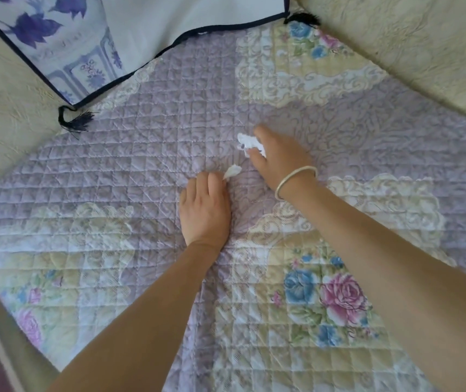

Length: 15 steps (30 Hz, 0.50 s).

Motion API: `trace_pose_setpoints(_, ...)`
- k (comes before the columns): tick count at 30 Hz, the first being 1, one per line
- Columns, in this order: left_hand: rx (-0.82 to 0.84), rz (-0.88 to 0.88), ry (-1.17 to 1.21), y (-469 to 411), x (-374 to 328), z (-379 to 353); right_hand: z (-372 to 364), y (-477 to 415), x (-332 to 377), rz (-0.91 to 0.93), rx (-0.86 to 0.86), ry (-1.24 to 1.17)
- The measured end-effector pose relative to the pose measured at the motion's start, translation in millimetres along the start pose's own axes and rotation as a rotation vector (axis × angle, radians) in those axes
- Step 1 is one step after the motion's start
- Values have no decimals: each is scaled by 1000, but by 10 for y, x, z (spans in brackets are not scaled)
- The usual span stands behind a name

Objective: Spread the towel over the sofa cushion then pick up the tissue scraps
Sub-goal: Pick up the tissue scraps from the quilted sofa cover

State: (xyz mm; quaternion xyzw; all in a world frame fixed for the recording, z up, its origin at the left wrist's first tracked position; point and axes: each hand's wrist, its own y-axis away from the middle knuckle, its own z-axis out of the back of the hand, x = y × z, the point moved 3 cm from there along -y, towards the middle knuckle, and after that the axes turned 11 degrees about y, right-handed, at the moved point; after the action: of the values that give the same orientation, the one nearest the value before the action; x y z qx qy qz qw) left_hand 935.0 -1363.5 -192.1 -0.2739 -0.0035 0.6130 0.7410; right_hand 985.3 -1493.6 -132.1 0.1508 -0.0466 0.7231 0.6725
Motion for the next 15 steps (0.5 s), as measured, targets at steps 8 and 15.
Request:
trace_pose_setpoints(8, 29, 20, 53, -6, -63, 66, -91, 442, -138, -196, -45, -374)
trace_pose_setpoints(15, 75, 202, 205, 4, -300, 373, -57, 1362, -427, -369, -91, -600)
